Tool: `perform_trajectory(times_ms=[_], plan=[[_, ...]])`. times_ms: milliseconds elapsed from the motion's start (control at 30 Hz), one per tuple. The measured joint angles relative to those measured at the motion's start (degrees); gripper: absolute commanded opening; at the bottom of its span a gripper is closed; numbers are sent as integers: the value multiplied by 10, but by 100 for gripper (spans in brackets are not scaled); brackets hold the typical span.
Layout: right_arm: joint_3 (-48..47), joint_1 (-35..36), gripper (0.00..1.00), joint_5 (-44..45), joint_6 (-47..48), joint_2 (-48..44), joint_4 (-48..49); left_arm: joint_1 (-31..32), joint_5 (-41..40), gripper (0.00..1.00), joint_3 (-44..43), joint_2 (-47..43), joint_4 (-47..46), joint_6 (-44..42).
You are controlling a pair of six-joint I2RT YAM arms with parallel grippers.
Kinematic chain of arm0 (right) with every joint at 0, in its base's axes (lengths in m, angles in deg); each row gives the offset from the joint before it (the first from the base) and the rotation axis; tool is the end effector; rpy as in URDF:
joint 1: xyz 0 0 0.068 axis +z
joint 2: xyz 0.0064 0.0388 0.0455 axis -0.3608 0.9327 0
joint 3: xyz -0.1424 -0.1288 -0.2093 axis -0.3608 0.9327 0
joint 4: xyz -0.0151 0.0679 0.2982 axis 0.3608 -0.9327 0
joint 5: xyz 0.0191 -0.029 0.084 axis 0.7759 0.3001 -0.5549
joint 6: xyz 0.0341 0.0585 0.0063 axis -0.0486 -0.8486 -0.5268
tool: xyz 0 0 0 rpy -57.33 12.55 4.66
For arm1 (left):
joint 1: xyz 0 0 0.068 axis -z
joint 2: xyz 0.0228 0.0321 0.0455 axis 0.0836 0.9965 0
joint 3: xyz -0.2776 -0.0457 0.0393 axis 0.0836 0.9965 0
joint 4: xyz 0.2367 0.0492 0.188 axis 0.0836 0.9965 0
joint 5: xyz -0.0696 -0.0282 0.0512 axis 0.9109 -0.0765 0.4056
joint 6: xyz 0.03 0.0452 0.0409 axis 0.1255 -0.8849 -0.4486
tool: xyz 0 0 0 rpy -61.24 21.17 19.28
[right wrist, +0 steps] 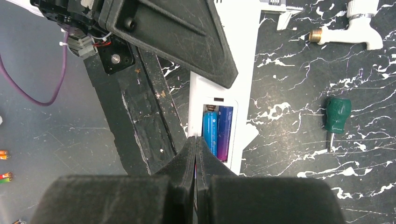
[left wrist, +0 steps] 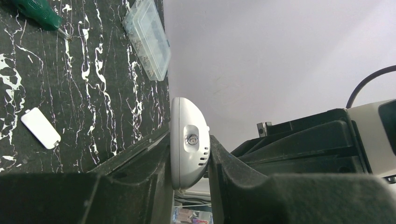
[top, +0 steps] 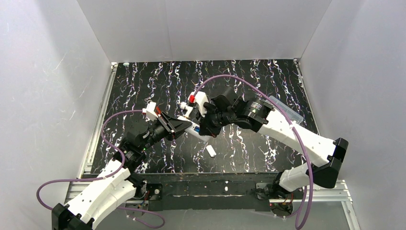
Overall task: Load the batteries into the remote control
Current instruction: Load the battery into the remote control.
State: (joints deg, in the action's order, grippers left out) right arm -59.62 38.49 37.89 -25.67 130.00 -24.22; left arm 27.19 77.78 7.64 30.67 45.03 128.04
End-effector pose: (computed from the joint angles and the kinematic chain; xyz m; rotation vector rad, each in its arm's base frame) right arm 0.1711 0.3159 0.3968 -1.2803 1.9662 0.7906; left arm 0.1716 -0.1261 0.3545 -0.1709 1.2487 -1.8478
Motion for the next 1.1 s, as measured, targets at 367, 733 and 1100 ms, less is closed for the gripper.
perform_trajectory(times_ms=[367,733,1100], plan=[[-14,0,1,-22,2,4,14,0,5,0,0,0,-2,1],[40,-9,3,1,1,-91,36,0,6,0,0,0,-2,4],[92,-25,3,9,-5,-107,38,0,9,0,0,10,-3,4]])
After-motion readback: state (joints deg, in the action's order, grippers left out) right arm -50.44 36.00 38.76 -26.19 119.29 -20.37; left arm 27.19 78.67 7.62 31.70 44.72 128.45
